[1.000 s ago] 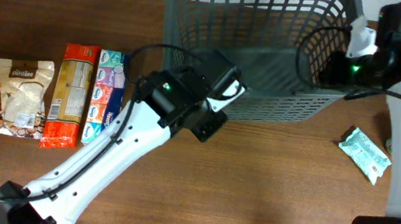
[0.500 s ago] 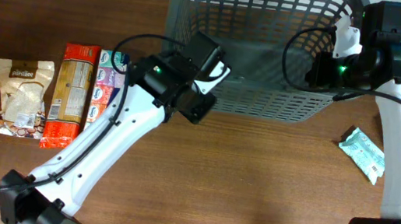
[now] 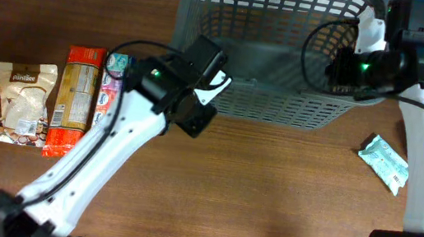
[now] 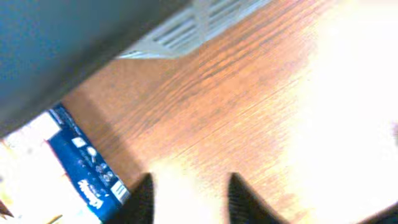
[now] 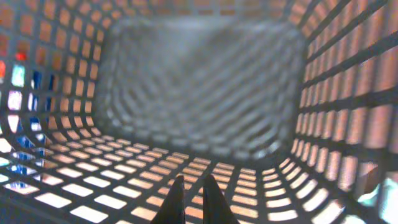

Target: Pack container

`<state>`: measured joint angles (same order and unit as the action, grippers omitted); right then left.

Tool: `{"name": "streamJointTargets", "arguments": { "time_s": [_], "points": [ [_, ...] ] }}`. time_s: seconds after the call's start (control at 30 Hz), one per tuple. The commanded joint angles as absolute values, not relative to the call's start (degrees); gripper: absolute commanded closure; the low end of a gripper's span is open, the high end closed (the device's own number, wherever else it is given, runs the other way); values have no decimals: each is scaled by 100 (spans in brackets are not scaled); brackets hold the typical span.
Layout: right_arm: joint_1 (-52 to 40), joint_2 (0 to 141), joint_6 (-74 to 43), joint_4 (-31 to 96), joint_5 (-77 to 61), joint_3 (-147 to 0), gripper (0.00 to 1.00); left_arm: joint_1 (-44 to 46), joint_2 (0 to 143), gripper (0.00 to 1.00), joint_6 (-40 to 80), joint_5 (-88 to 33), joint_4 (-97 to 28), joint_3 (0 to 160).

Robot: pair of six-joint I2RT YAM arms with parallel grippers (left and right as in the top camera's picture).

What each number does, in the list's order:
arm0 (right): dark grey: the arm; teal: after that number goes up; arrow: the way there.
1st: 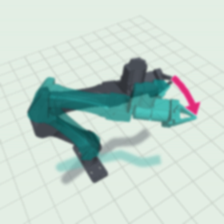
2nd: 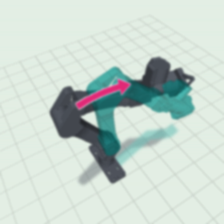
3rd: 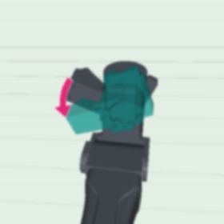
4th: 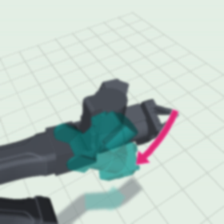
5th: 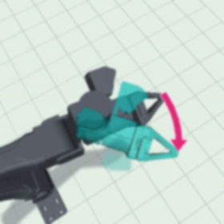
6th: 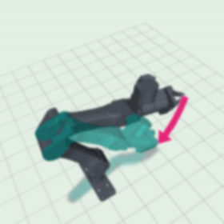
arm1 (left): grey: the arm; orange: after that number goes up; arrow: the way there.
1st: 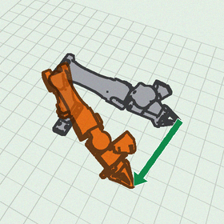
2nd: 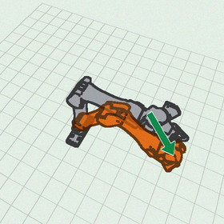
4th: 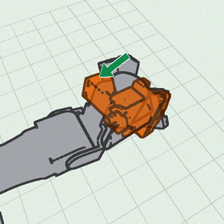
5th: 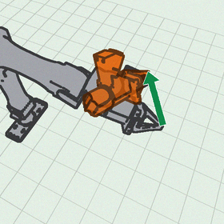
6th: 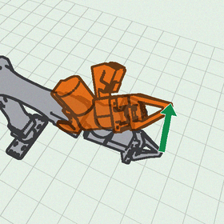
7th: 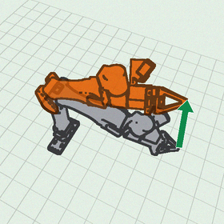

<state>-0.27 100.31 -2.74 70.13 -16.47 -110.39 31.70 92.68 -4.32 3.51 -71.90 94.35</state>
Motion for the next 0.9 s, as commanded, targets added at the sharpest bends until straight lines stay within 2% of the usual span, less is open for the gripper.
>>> {"name": "streamJointTargets", "arguments": {
  "time_s": [0.0, 0.07, 0.13, 0.4, 0.6, 0.87],
  "points": [
    [451, 9784, -401, 6976, -1575, -11607, 96, 3122, 8359, 24, -478, 648, -7223, 9570],
    [805, 9784, -703, 7002, -1581, -11795, 96, 3028, 8025, 9, -478, 996, -7192, 9605],
    [1234, 9784, -961, 7070, -1592, -11928, 96, 2827, 7636, 4, -478, 1356, -7094, 9660],
    [2032, 9813, -950, 7271, -1662, -11904, 96, 1927, 6936, 4, -478, 1549, -6512, 9682],
    [2023, 10095, -954, 7168, -1667, -11904, 96, 1483, 6941, 4, -478, 1546, -6322, 9682],
    [2023, 10914, -1103, 6825, -2132, -11904, 96, 1402, 7006, 0, -478, 1542, -6388, 9679]
  ]
}}
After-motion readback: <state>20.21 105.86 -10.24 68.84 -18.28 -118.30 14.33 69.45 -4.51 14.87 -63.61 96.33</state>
